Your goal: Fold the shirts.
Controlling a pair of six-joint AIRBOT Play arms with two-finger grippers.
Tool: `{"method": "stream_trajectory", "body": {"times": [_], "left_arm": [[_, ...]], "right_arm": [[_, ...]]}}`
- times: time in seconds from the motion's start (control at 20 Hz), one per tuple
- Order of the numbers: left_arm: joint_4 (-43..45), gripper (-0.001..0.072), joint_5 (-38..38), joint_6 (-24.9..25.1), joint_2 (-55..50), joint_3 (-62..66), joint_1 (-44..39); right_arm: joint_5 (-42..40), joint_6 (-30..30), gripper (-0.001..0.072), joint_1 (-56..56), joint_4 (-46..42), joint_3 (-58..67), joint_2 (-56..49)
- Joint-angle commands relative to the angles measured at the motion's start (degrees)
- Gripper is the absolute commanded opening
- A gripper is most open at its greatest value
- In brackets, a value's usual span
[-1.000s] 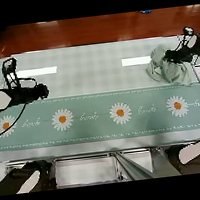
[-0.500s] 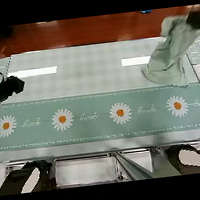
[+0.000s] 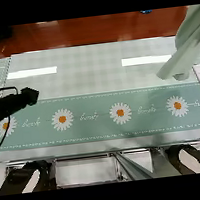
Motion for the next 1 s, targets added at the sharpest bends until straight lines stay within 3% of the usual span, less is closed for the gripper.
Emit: {"method": "stream_trajectory", "body": {"times": [0.0,0.15,0.4,0.6,0.7,0.8,0.95], "left_arm": [[-1.5,0.0506,0.2,0.0,0.4,-1.0,-4.3],[-1.0,0.0506,0.5,0.2,0.5,-1.0,-4.6],[0.5,0.0506,0.8,2.2,0.5,1.4,-1.5],[3.4,0.0506,0.7,3.2,0.5,1.6,-1.2],[9.4,0.0506,0.1,3.0,0.6,1.5,-0.3],[9.0,0.0506,-1.7,2.6,0.6,1.5,1.6],[7.6,0.0506,-4.4,0.9,0.4,1.4,1.8]], "right_arm": [[4.4,-3.6,0.0034,0.0,10.1,2.8,3.2],[11.8,-7.0,0.0034,3.3,18.4,1.8,3.3],[12.8,-4.3,0.0034,27.5,11.0,-10.7,2.1],[6.2,0.1,0.0035,43.9,8.6,-23.6,-6.4],[3.5,0.4,0.0035,50.4,8.6,-24.8,-14.4],[-2.1,1.1,0.0035,54.6,9.7,-24.8,-22.2],[-11.3,3.3,0.0038,55.7,19.4,-24.8,-32.3]]}}
